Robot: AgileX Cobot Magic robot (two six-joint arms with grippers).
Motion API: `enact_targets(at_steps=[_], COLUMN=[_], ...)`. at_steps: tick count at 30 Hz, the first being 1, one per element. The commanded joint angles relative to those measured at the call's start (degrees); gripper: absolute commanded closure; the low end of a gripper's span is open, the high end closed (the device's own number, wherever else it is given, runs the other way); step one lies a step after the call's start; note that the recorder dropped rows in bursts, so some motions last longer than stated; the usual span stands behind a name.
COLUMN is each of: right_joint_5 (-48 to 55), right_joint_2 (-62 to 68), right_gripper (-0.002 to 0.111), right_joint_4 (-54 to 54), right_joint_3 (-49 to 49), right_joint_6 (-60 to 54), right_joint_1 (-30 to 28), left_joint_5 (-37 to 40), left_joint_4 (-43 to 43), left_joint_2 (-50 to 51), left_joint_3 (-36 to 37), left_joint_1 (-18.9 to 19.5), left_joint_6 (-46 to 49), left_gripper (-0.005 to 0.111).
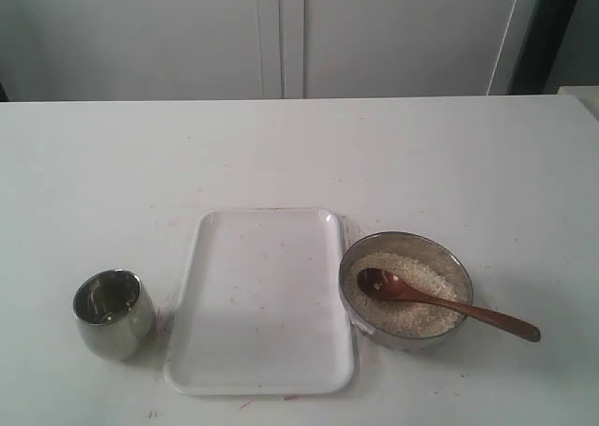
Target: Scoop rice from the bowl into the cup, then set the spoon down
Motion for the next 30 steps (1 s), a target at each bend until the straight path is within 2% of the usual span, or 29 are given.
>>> enact_targets(at_steps=[1, 3, 7, 15, 19, 25, 30], right_joint_5=[0.03, -0.09, -0.76, -3.77, -16.48, -42.84, -56.35], right_joint_2=[-0.37, -0.37, -0.37, -0.37, -0.37, -0.37, -0.37], right_gripper=[0.108, 0.108, 0.108, 0.108, 0.108, 0.108, 0.108], right_joint_4=[-7.10, -7.76, -17.82, -18.92, -16.06, -13.28, -13.15], right_joint_3=[0.28, 0.28, 0.28, 0.28, 0.28, 0.28, 0.28], right_joint_6=[-0.47, -0.47, -0.47, -0.47, 1.90, 16.43, 20.37], right_joint_1=[-0.28, -0.28, -0.28, -0.28, -0.28, -0.28, -0.28], left_joint_5=[-0.23, -0.23, -0.23, -0.23, -0.23, -0.23, -0.23], left_joint_4=[-0.46, -0.46, -0.46, -0.46, -0.46, -0.46, -0.46], left_joint_2=[0.04, 0.04, 0.04, 0.04, 0.04, 0.04, 0.04], left_joint_3=[-0.38, -0.38, -0.38, -0.38, -0.38, -0.38, -0.38], left_joint_1=[-0.41, -0.41, -0.41, -0.41, -0.41, -0.41, -0.41], left_joint_6=[-0.03, -0.03, -0.03, -0.03, -0.03, -0.03, -0.03], left_gripper=[0.092, 0.092, 0.092, 0.092, 0.092, 0.092, 0.092])
